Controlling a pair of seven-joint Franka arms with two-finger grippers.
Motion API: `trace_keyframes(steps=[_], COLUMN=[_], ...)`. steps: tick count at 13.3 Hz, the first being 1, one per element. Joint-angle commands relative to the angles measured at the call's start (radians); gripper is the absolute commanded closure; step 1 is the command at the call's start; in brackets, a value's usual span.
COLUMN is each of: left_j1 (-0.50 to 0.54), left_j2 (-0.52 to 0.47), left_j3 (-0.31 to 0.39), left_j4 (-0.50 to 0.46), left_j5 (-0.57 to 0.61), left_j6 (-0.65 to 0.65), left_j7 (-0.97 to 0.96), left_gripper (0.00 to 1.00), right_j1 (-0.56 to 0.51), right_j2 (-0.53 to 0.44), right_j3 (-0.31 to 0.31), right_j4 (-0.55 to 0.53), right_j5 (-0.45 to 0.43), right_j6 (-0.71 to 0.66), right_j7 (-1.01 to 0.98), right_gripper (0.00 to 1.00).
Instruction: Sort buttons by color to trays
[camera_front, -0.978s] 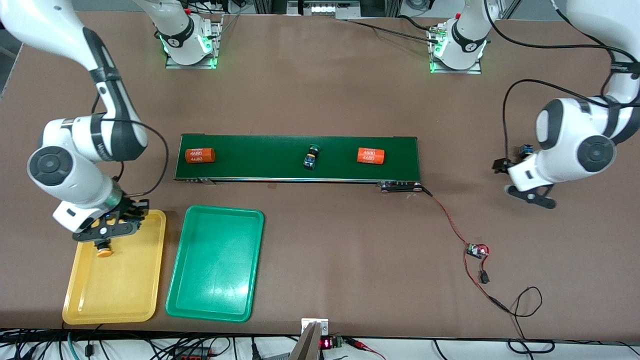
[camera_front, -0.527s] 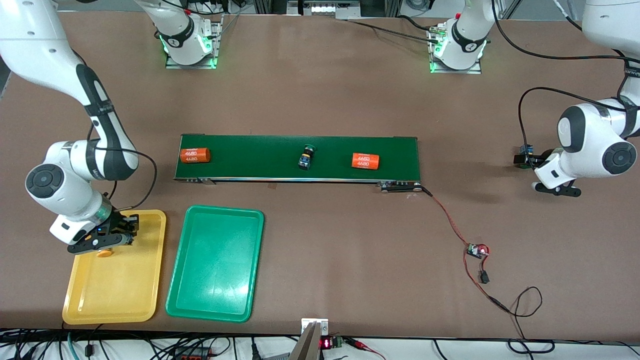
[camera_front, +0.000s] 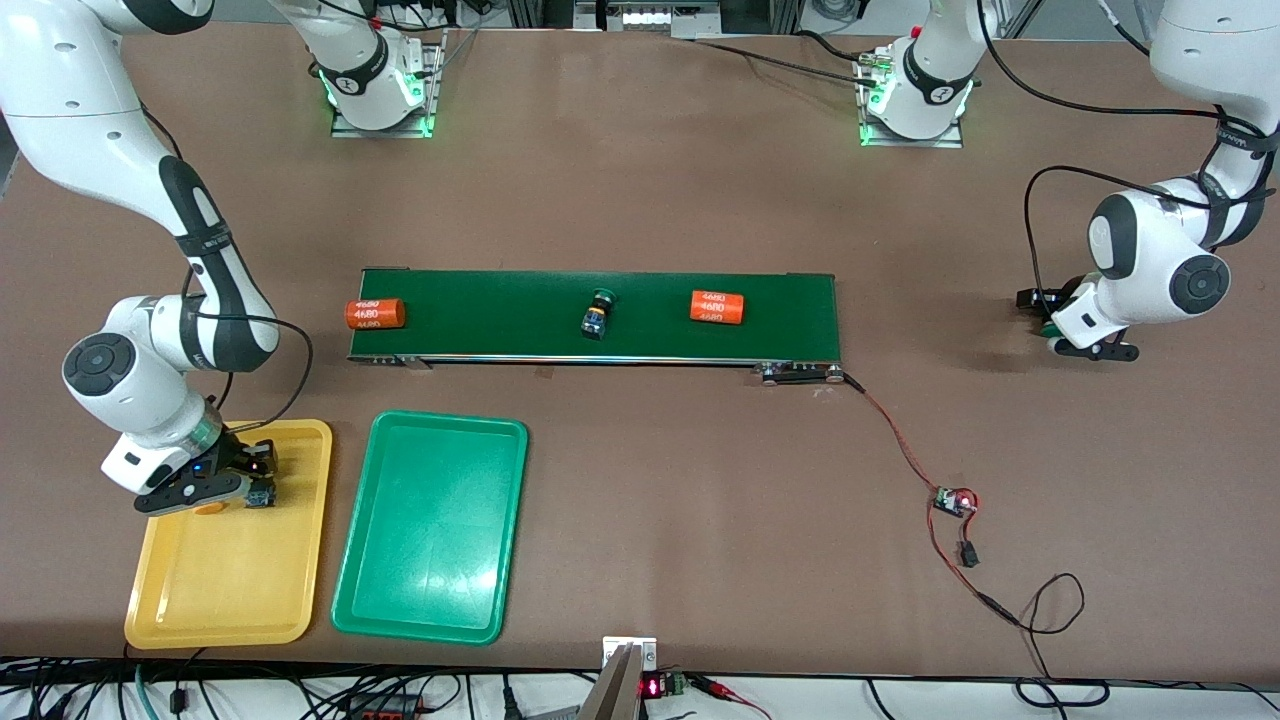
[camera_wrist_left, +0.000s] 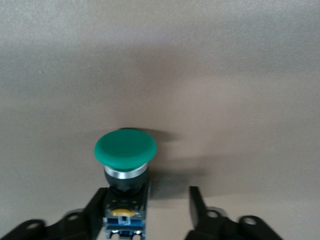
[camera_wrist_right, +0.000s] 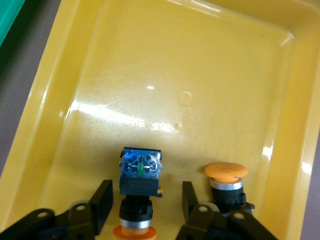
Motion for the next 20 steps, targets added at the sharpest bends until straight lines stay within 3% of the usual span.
trace_keyframes(steps=[1,5,8,10,12,14,18,20], left_j1=[0.004,-0.01,-0.01,-0.01,-0.017,-0.022,-0.051,-0.091], left_j2=[-0.015,-0.064,-0.07,-0.088,-0.093,-0.091,-0.078,-0.062], left_j3=[0.002,-0.058,-0.2,-0.318,-0.397,-0.463,-0.572,-0.606], left_j4=[0.003,0.067,0.17,0.182,0.202,0.222,0.22,0.213], left_j5=[-0.002,-0.013,-0.017,-0.025,-0.098,-0.144,-0.363,-0.442], left_j6=[0.001,-0.077,-0.178,-0.182,-0.182,-0.182,-0.151,-0.132], left_j7=[-0.016,-0.094,-0.111,-0.131,-0.233,-0.262,-0.287,-0.289], left_gripper=[0.79,0.89,0.89,0.88,0.88,0.88,0.88,0.88], right_j1=[-0.001,0.07,0.137,0.156,0.212,0.22,0.226,0.272], right_j2=[-0.03,-0.196,-0.343,-0.429,-0.495,-0.533,-0.567,-0.567], right_j3=[0.007,0.018,0.044,0.096,0.105,0.163,0.277,0.3], right_j4=[-0.002,-0.103,-0.231,-0.292,-0.326,-0.36,-0.429,-0.443], right_j5=[0.001,0.003,0.006,0.117,0.155,0.156,0.158,0.156], right_j6=[-0.006,-0.211,-0.279,-0.351,-0.436,-0.46,-0.437,-0.419], right_j7=[0.018,0.204,0.362,0.424,0.473,0.568,0.767,0.896], right_gripper=[0.0,0.0,0.0,0.0,0.0,0.0,0.0,0.0])
